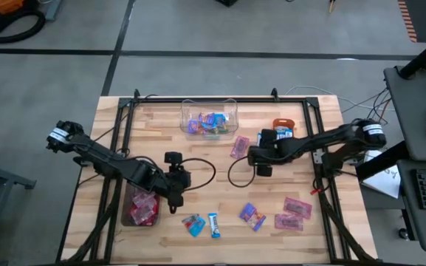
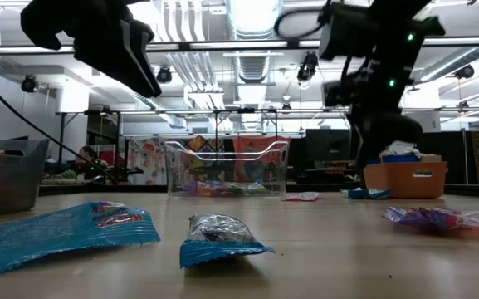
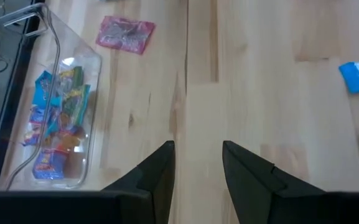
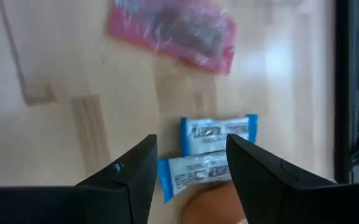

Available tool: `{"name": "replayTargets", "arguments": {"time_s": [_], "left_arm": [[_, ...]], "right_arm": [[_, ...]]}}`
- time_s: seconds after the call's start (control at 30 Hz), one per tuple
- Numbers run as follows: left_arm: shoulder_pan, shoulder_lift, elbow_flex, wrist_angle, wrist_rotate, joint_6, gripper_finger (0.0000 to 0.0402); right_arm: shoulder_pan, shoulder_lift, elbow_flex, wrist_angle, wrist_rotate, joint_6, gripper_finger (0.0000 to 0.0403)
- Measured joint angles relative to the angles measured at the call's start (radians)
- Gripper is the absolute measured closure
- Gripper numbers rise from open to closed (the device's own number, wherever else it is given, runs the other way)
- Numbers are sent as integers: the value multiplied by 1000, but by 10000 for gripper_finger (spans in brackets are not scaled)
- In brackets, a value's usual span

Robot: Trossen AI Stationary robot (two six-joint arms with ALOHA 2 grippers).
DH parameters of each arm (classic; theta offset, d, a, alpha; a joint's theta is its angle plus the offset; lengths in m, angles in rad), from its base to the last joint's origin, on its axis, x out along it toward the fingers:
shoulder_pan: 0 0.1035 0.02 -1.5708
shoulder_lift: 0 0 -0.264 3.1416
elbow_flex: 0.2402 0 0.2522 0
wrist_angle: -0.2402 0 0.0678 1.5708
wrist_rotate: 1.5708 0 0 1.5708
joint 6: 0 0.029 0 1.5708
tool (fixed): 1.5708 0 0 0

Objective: Sort candy
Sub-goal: Put the white chocolate into the orange bin

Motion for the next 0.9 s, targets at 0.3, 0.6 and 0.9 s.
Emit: {"name": "replayTargets", "arguments": {"time_s": [0.3, 0.6, 0.9], "left_arm": [[-1, 1, -11, 1, -16, 1, 284], [-1, 1, -12, 10, -17, 0, 284], [-1, 1, -12, 28, -23, 0, 284]], "right_arm": [[-57, 178, 10, 16, 0, 2, 220], [-131, 236, 23, 39, -65, -27, 269], [-138, 191, 20, 67, -162, -69, 391]]}}
